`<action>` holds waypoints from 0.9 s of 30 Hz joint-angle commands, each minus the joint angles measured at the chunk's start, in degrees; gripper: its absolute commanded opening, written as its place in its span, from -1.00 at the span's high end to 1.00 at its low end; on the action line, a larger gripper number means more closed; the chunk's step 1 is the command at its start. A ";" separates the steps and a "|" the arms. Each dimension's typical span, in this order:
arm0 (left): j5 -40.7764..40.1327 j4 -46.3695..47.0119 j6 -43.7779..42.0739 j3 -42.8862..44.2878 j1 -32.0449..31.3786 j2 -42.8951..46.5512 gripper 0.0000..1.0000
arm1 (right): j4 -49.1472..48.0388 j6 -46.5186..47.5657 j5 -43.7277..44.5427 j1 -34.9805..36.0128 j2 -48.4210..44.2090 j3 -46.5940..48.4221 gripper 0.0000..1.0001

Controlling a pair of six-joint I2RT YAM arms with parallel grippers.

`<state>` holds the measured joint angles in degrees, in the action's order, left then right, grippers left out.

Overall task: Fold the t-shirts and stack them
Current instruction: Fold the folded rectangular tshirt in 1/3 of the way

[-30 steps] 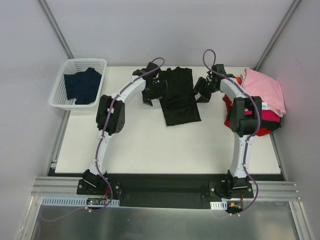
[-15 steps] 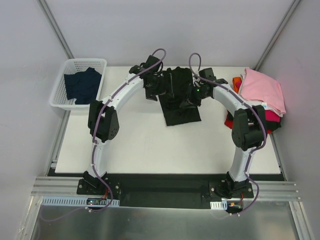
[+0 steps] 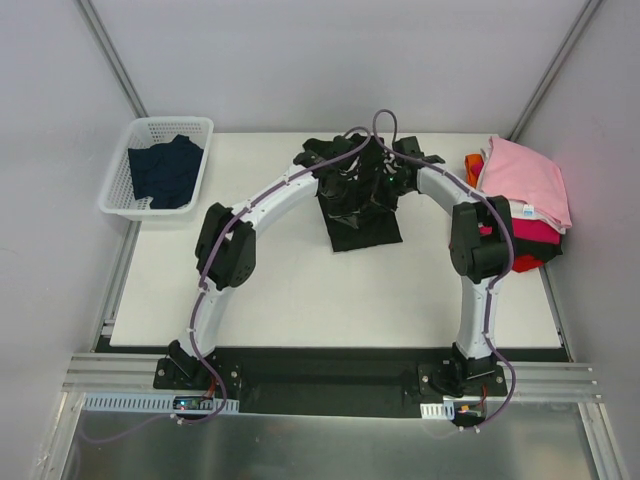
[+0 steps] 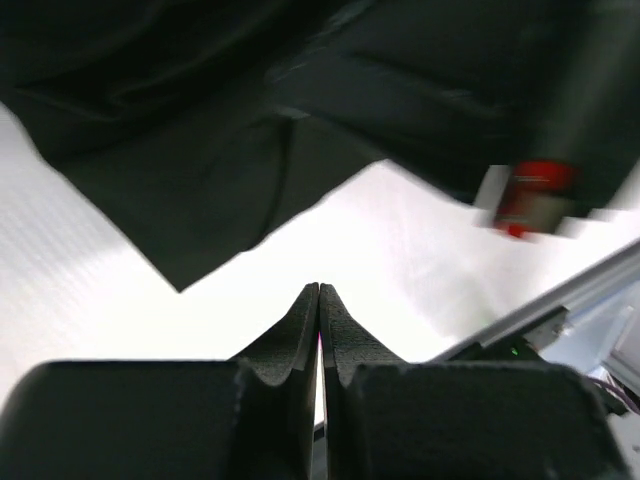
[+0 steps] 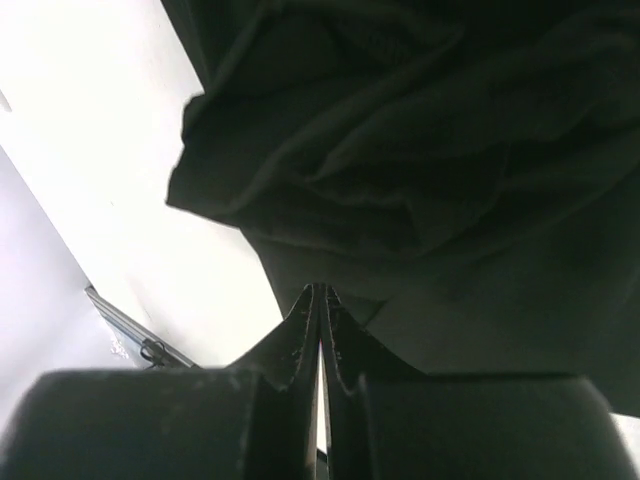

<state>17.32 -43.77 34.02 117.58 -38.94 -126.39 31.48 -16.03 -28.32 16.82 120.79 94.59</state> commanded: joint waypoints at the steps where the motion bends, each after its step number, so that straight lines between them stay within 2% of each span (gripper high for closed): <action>1: -3.70 -0.35 -0.62 -2.53 1.23 -0.87 1.00 | -0.72 0.39 -0.69 -1.35 1.46 4.64 0.98; 17: -4.76 3.34 -1.77 -3.93 2.11 -8.00 1.00 | -4.15 -1.02 -1.31 -2.32 6.38 8.24 0.98; 27: -4.58 6.41 0.87 -13.51 1.32 -4.48 1.00 | -7.75 -4.88 -1.04 -6.18 14.47 19.57 0.98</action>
<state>13.43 -36.49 34.15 108.07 -37.23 -132.77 27.18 -18.02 -28.80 13.06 133.56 108.57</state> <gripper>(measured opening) 0.003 0.015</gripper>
